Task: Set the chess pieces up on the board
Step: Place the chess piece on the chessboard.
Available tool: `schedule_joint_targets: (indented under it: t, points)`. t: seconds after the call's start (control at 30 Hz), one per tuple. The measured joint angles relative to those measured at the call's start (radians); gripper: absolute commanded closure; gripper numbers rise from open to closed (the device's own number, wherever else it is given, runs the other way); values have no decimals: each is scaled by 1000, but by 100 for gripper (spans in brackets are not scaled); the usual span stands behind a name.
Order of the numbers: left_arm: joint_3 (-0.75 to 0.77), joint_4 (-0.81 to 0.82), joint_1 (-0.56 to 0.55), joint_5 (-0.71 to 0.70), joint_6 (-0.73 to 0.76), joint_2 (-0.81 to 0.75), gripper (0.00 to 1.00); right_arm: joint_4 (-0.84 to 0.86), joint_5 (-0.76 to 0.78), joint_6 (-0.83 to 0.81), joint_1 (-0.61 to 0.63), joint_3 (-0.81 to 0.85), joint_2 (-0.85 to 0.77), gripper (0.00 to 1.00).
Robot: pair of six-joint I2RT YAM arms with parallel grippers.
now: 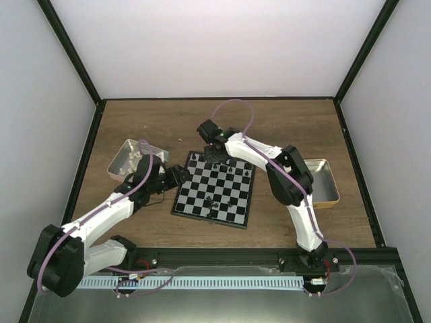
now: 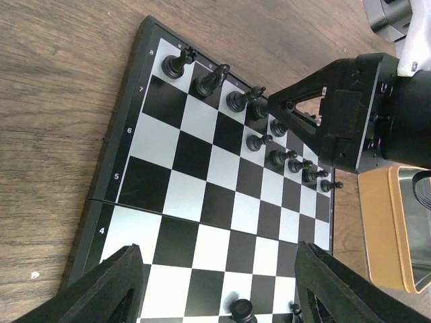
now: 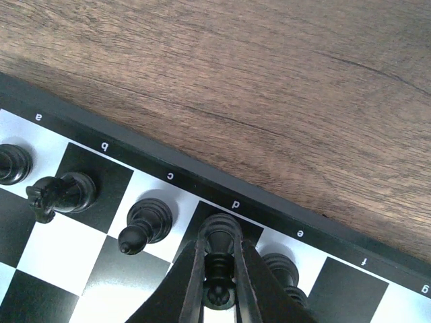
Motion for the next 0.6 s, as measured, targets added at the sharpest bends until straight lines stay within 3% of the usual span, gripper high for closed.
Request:
schedule_joint_targets:
  t: [0.4, 0.6]
  points:
    - [-3, 2, 0, 3, 0, 7, 36, -3, -10, -3, 0, 0, -1, 91]
    - [-5, 6, 0, 4, 0, 8, 36, -7, -10, -3, 0, 0, -1, 83]
